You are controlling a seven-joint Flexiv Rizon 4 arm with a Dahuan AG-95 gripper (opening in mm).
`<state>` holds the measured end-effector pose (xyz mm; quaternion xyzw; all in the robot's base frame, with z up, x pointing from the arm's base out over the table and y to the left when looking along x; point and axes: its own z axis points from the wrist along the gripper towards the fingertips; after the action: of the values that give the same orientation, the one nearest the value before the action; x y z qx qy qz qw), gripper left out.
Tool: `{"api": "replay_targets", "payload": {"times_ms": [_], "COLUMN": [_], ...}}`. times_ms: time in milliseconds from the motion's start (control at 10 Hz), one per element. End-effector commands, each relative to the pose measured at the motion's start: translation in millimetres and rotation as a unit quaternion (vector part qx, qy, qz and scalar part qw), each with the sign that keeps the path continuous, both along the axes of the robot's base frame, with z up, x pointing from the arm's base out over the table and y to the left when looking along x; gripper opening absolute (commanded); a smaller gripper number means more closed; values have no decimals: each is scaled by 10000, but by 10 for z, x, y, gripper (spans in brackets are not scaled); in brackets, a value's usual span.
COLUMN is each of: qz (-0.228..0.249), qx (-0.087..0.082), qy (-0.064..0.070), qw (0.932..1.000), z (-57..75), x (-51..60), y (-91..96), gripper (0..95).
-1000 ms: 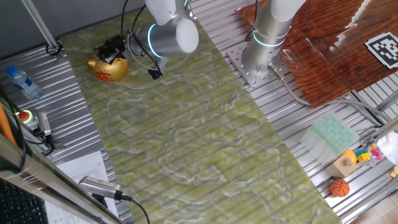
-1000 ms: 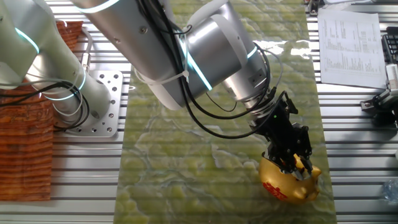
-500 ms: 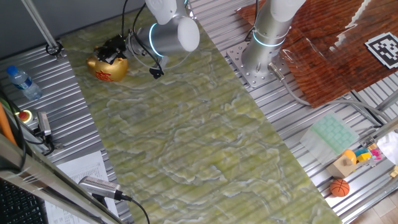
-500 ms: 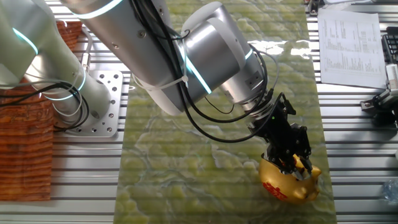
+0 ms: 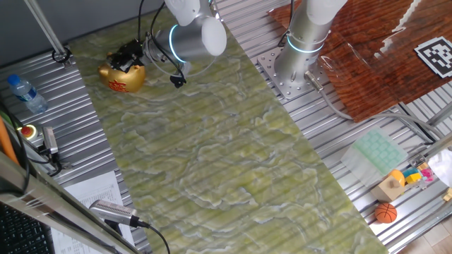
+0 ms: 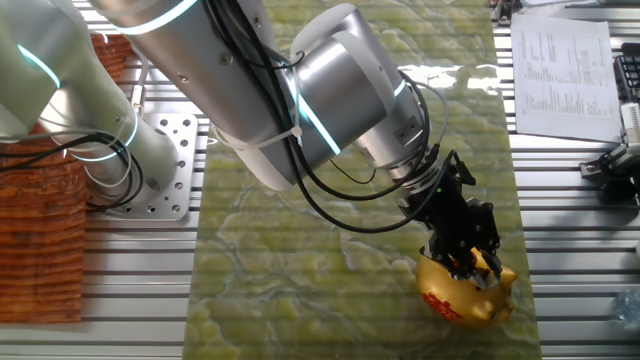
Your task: Drop coins into a piggy bank
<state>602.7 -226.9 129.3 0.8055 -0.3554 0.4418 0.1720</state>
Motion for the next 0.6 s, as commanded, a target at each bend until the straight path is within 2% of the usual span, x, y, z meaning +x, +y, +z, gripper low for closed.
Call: {"api": "replay_targets", "payload": {"times_ms": [100, 600], "qz": [5, 35], "qx": [14, 12], "qy": [-13, -44], "qw": [10000, 10000], "z": [-3, -20], "x": [4, -3], "y": [1, 4], "gripper": [0, 0]}}
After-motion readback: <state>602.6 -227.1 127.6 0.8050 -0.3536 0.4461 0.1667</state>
